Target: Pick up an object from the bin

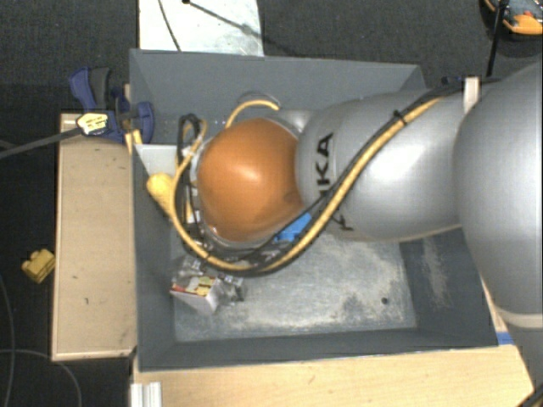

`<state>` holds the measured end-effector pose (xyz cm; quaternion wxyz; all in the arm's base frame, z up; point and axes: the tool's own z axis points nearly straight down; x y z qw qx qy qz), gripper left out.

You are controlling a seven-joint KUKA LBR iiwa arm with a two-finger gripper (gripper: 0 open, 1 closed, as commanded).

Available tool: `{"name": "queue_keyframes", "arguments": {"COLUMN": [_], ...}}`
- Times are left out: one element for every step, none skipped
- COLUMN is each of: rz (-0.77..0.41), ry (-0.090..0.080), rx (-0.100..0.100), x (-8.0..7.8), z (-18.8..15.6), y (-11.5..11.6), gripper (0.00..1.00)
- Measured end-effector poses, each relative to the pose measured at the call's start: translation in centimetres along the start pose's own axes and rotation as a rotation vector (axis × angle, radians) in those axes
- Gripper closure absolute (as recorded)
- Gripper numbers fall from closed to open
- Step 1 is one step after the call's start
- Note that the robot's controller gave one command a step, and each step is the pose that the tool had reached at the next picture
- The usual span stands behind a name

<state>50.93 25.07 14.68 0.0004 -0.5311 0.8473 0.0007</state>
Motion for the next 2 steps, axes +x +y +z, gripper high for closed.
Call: {"name": "queue_keyframes", "arguments": {"rz": [0.000,0.000], "ry": [-0.001,-0.002], "rx": [0.001,0.002], "x": [0.0,-0.1], "z": [-1.3,-2.6], "y": [0.0,0.0], "gripper": [1.00,1.00]}}
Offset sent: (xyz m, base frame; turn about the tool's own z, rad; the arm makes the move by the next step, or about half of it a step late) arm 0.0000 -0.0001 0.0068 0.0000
